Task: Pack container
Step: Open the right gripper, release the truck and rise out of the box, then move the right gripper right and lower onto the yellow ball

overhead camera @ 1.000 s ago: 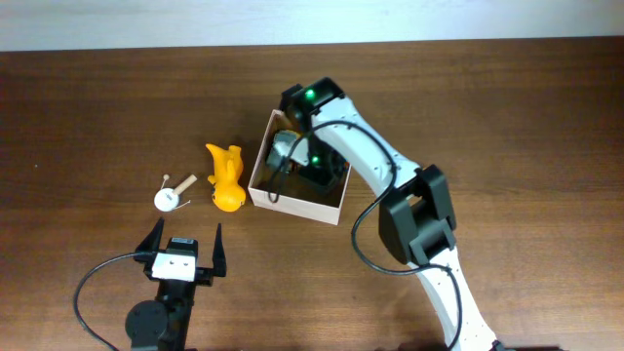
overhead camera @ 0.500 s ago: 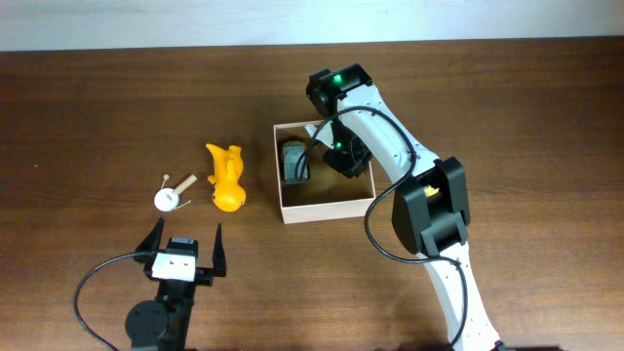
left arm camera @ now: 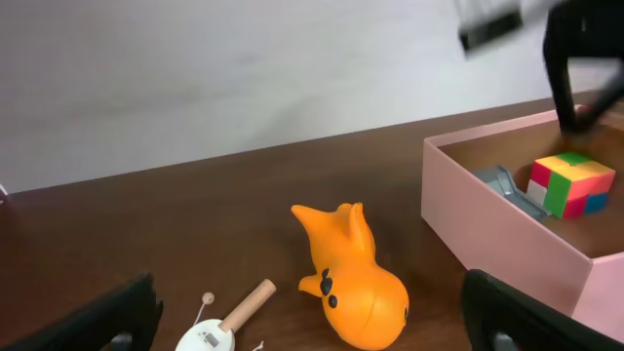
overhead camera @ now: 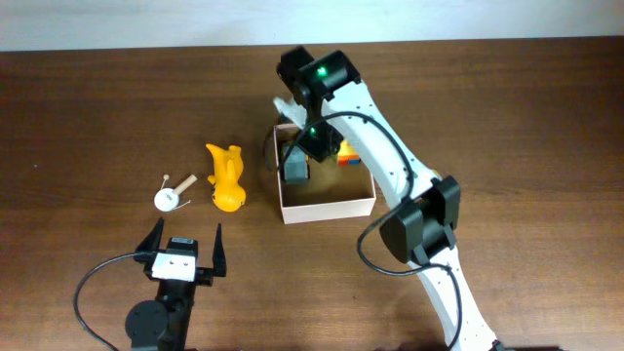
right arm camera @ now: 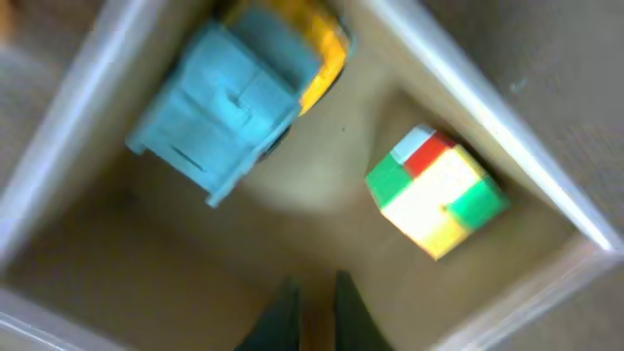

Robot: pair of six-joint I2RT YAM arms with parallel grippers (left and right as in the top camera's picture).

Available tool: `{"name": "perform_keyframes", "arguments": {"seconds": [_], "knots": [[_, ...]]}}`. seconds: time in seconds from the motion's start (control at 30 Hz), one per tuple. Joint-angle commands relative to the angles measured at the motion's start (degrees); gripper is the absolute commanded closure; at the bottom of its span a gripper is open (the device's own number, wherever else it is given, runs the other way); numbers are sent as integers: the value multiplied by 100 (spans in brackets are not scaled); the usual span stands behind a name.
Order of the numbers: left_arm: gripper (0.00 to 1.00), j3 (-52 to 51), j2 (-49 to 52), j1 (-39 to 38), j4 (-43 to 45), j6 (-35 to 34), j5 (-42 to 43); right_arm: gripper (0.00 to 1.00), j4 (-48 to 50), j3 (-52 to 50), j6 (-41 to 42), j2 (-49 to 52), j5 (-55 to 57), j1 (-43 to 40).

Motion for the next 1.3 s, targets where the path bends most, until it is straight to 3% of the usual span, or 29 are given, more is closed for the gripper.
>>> {"name": "perform_keyframes", "arguments": {"seconds": [0.0, 0.03, 0.1, 0.23, 0.3, 0.57, 0.83, 1.0, 1.27], "knots": [[1, -31, -48, 20, -17, 94, -42, 80, -273, 813, 1106, -13, 57, -234], [1, -31, -48, 17, -17, 94, -39, 77, -273, 870, 1349, -33, 175, -304], [1, -31, -48, 17, -17, 94, -42, 60, -273, 874, 1655, -118, 229, -496], [1, -31, -48, 20, -17, 94, -39, 44, -273, 874, 2107, -164, 232, -907], [1, -31, -48, 20, -17, 94, -42, 42, -273, 861, 2291, -164, 232, -1182], [1, -31, -48, 20, -17, 96, -42, 40, -275, 706, 2677, -205, 249, -2065], [1, -31, -48, 17, -15, 94, -42, 41, -275, -833, 3250, -243, 382, -2798], [1, -31, -48, 20, -15, 94, -39, 41, -273, -1825, 3193, -243, 382, -2931], [1, -31, -48, 20, -17, 94, -39, 41, -269, -2109, 2977, -243, 358, -2826]]}}
